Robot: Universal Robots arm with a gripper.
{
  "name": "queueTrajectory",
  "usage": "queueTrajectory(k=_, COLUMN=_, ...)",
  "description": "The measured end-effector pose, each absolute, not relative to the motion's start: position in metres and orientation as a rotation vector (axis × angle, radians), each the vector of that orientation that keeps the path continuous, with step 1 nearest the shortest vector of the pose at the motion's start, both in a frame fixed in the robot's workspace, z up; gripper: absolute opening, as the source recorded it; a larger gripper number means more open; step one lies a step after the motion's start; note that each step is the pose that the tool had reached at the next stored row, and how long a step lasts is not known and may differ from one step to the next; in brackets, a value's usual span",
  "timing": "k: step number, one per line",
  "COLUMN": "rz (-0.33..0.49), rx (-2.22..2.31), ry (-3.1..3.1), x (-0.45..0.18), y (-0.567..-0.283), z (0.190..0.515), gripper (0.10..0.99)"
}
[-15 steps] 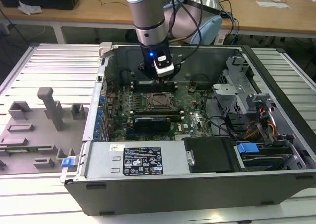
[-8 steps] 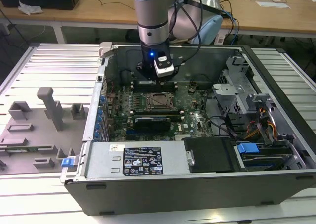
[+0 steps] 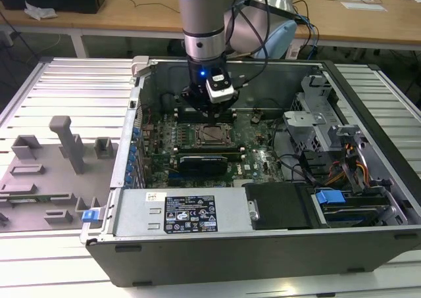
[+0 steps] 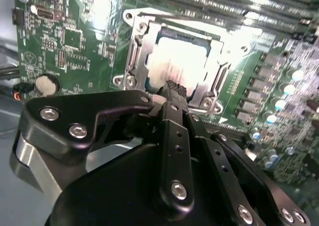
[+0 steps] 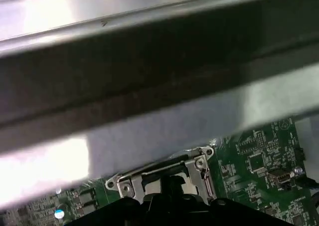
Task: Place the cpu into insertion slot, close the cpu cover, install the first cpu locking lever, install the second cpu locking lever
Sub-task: 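Install the first cpu locking lever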
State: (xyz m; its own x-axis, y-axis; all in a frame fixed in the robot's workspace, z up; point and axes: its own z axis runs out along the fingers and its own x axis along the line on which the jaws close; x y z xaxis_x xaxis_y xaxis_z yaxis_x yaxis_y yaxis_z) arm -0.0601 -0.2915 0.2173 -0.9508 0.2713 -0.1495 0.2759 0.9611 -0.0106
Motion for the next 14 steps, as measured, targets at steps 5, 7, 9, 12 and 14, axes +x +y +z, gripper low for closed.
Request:
queueTrajectory(k=5, rz=-0.051, rx=0.410, ry=2.968, x=-0.060, y=-0.305, z=0.216, gripper=0.106)
queueTrajectory(k=7, rz=-0.051, rx=0.409, ry=2.969, x=-0.060, y=-0.310, z=0.216, gripper=0.106)
queueTrajectory(k=9, rz=-0.051, rx=0.402, ry=2.971, x=-0.060, y=-0.312, z=0.215, gripper=0.106)
queueTrajectory(k=12, rz=-0.049, rx=0.368, ry=2.980, x=-0.060, y=-0.313, z=0.214, gripper=0.106)
queueTrajectory(k=14, rz=-0.047, rx=0.322, ry=2.986, x=-0.060, y=-0.313, z=0.214, gripper=0.106)
